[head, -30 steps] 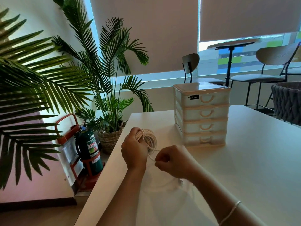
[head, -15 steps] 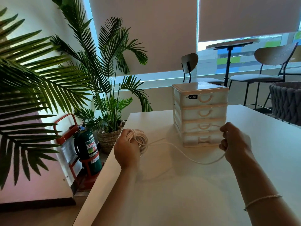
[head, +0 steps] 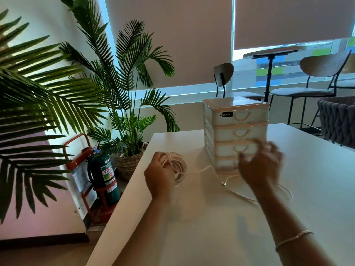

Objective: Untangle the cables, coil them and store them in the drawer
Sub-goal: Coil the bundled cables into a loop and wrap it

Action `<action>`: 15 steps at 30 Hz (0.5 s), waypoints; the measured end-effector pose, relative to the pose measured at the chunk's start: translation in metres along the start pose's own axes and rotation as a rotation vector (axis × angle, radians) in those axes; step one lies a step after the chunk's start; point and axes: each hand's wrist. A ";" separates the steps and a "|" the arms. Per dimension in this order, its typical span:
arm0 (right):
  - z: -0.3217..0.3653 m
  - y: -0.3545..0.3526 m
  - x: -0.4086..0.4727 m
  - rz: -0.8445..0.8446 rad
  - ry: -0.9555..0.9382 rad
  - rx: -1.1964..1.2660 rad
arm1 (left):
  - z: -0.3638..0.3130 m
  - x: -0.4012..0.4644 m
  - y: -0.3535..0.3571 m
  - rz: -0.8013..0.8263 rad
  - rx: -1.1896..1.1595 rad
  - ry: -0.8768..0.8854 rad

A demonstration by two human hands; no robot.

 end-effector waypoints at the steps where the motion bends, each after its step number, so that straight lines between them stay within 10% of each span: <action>1: 0.011 0.008 -0.007 0.148 -0.129 0.089 | -0.003 -0.004 0.003 0.021 -0.016 -0.009; 5: 0.042 0.022 -0.033 0.651 -0.380 0.122 | -0.007 -0.009 0.007 0.067 -0.047 -0.063; 15: 0.051 0.000 -0.027 0.615 -0.463 0.377 | 0.006 -0.004 0.006 0.084 0.106 0.034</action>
Point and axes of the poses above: each hand's wrist, its own x-axis towards the middle knuckle, its own y-axis out of the palm, z = x × y, and after that the axes turned 14 degrees about -y, right-handed
